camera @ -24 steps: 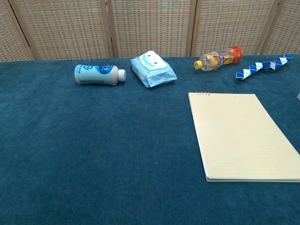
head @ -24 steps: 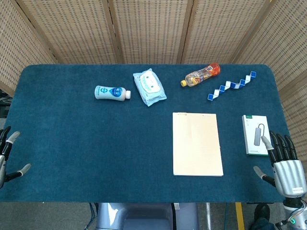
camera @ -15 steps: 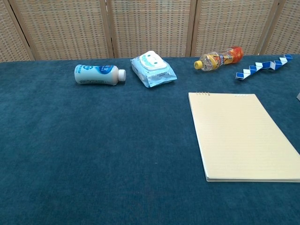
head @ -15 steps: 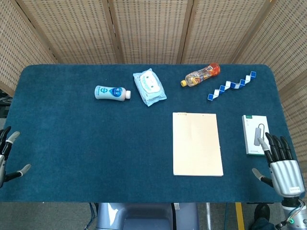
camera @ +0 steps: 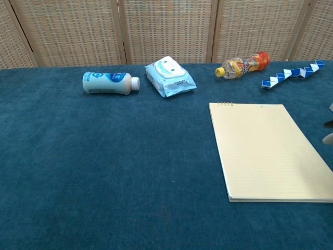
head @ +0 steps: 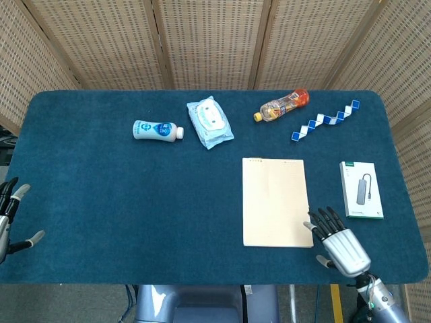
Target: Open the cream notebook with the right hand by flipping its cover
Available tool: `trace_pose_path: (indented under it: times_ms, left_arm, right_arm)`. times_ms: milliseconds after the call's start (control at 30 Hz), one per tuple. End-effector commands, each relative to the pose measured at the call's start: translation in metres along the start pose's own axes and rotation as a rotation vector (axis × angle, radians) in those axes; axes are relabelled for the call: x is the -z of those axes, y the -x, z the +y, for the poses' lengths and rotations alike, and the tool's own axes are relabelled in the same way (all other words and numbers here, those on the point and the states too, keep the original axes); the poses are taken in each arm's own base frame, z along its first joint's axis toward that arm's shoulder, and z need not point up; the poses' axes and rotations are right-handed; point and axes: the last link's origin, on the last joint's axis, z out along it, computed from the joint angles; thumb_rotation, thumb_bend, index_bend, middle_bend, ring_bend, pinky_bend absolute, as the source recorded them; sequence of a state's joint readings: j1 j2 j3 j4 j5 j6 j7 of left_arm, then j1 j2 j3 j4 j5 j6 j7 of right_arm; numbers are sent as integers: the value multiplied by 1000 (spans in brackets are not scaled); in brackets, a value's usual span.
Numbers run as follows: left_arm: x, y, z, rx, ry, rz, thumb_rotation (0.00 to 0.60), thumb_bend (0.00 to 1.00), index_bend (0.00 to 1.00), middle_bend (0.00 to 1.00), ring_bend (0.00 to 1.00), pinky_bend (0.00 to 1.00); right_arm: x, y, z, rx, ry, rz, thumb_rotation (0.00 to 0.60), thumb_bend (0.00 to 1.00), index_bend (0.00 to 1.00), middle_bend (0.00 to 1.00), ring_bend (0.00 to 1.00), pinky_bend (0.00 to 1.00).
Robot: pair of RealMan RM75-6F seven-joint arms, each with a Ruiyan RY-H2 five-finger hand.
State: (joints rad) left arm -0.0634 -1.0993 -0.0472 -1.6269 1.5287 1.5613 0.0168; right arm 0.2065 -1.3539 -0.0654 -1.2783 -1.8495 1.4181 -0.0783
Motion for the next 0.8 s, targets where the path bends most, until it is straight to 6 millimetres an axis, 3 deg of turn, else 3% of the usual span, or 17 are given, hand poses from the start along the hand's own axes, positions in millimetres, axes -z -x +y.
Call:
trace_pose_path:
  times_ms: [33, 233, 667, 800]
  left_arm:
    - [0, -1, 0, 2, -2, 5, 600, 0, 0, 0, 0, 0]
    - [0, -1, -1, 6, -5, 0, 600, 0, 0, 0, 0, 0]
    - [1, -2, -2, 12, 0, 2, 600, 0, 0, 0, 0, 0]
    - [1, -3, -1, 13, 0, 1, 600, 0, 0, 0, 0, 0]
  right_arm:
    - [-12, 8, -9, 49, -49, 4, 600, 156, 232, 146, 0, 40]
    - [-21, 22, -13, 83, -57, -16, 600, 258, 233, 156, 8, 40]
    - [-29, 39, -13, 127, -50, -53, 600, 262, 233, 160, 17, 57]
    - [-32, 43, -13, 132, -48, -57, 600, 343, 238, 165, 24, 57]
